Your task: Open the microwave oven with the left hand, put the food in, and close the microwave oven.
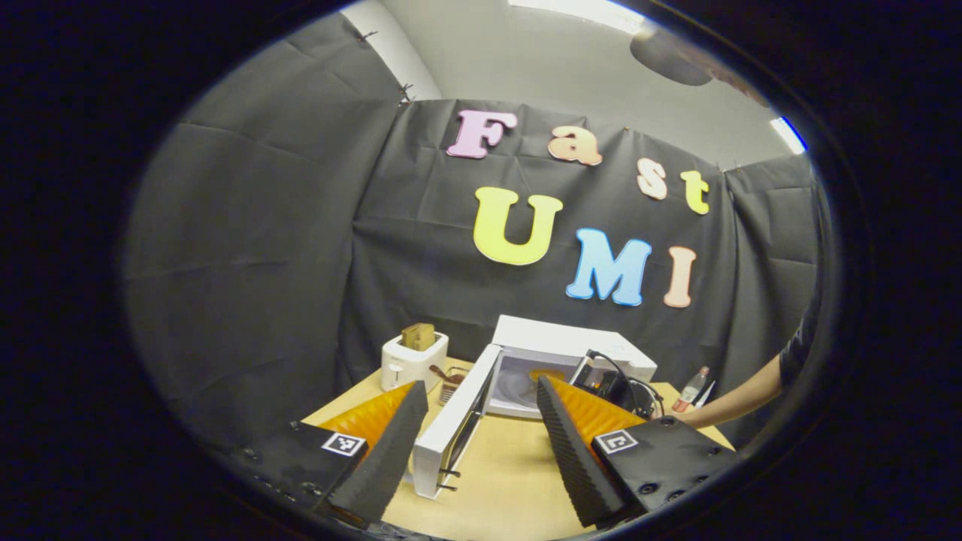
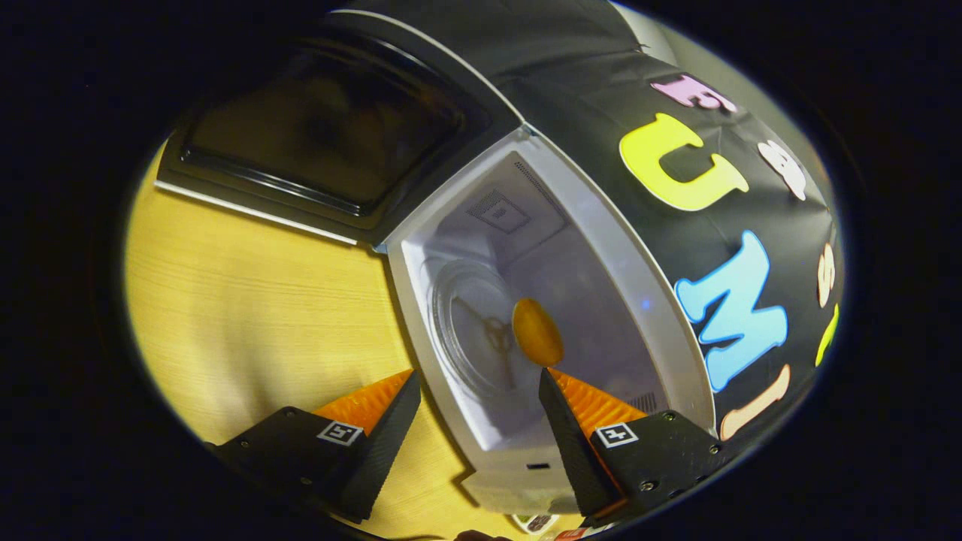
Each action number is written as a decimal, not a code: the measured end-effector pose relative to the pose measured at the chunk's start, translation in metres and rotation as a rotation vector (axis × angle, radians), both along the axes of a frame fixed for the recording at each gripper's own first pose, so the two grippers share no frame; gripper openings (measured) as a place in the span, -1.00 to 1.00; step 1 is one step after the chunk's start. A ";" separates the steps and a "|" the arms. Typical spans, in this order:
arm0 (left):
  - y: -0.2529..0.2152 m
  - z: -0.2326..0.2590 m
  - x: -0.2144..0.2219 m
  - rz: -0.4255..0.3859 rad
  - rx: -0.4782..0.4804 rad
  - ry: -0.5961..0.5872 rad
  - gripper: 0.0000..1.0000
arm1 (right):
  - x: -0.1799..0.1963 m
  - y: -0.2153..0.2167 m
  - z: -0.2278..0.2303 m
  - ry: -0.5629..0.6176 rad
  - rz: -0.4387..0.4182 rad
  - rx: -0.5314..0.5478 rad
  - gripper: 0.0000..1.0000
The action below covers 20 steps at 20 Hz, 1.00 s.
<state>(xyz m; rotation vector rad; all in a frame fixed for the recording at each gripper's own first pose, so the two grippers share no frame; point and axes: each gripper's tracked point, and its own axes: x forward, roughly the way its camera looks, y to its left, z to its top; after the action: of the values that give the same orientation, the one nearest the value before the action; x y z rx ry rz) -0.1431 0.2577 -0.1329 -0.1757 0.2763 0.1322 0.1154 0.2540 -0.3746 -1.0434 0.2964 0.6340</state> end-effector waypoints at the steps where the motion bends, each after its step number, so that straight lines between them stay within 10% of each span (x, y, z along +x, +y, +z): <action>1: -0.002 0.002 0.004 -0.020 -0.001 -0.007 0.87 | -0.011 -0.005 0.008 0.015 -0.025 0.034 0.93; 10: -0.044 0.006 0.046 -0.226 -0.022 -0.049 0.92 | -0.074 -0.055 0.126 0.030 -0.381 0.480 0.93; 20: -0.082 0.017 0.076 -0.358 -0.063 -0.100 0.89 | -0.113 -0.108 0.242 -0.132 -0.536 0.739 0.93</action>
<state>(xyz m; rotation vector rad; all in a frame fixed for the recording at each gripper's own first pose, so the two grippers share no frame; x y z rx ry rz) -0.0673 0.1758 -0.1159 -0.1923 0.2084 -0.2397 0.0028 0.1458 -0.1323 -0.2649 0.1873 0.1498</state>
